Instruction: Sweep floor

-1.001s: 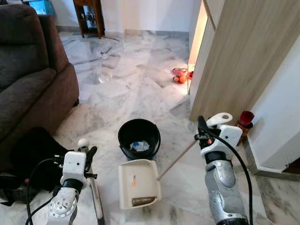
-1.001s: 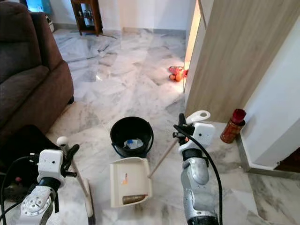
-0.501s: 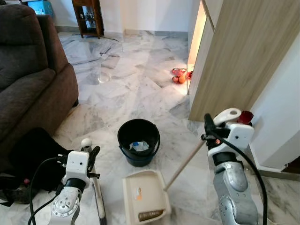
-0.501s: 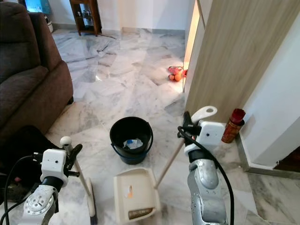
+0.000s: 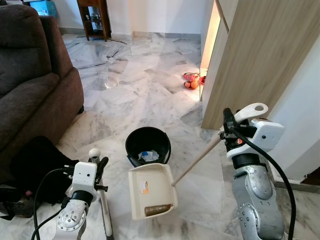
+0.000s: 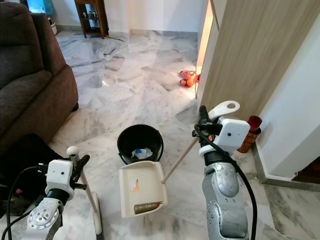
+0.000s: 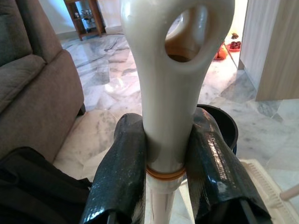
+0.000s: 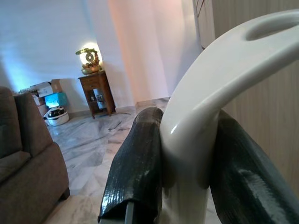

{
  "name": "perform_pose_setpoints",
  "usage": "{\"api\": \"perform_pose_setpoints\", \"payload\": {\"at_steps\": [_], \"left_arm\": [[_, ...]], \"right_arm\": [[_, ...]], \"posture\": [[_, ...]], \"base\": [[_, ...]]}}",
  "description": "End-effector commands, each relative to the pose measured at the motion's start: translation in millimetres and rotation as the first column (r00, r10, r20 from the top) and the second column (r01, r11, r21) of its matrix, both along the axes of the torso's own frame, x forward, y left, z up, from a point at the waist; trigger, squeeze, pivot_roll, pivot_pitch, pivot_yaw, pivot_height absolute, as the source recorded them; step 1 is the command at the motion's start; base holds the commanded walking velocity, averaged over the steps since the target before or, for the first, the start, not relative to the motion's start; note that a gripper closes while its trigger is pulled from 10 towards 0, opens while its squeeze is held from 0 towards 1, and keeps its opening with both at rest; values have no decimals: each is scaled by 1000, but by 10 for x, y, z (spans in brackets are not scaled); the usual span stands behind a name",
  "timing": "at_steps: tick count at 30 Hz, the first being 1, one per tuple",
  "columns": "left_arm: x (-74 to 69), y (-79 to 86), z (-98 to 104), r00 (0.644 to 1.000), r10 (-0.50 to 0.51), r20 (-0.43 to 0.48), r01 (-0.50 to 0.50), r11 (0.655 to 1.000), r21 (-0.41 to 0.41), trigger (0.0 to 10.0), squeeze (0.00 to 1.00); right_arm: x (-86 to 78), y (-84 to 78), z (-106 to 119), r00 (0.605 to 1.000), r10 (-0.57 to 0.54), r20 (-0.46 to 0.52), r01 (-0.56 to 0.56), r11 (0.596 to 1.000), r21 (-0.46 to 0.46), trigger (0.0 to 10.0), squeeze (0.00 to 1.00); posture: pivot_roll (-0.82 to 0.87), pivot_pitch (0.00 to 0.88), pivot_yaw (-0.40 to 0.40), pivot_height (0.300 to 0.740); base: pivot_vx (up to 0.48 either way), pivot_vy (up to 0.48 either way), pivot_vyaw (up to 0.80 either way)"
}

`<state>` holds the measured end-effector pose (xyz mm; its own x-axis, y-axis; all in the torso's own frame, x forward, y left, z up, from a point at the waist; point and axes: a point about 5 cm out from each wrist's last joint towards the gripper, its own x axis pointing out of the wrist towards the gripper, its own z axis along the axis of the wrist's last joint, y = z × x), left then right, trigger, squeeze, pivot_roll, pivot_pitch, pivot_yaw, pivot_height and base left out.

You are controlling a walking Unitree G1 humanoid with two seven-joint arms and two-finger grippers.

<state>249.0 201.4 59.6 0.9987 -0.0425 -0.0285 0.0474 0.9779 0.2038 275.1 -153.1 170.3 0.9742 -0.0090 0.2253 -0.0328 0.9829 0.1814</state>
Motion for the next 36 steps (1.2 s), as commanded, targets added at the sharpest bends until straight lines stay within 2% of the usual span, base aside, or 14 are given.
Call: {"api": "perform_pose_setpoints", "payload": {"at_steps": [1,18,26,36], "left_arm": [[42,-8,64,999,-11,41,10,1000,27,10000,0],[40,-5,55,999,-8,40,6,999,35,10000,0],[48,-17,63,999,-10,45,8,998,54,10000,0],[48,3,86,998,0,58,-4,998,62,10000,0]], "right_arm": [[-8,20,228,995,7,95,-10,1000,29,10000,0],[188,183,575,978,0,209,-25,993,115,10000,0],[287,301,584,975,31,220,-59,991,120,10000,0],[314,305,533,977,28,213,-56,991,124,10000,0]], "posture": [[173,20,8,740],[178,34,8,740],[187,38,6,740],[189,31,7,740]], "base": [[0,0,0],[0,0,0],[0,0,0],[171,0,0]]}}
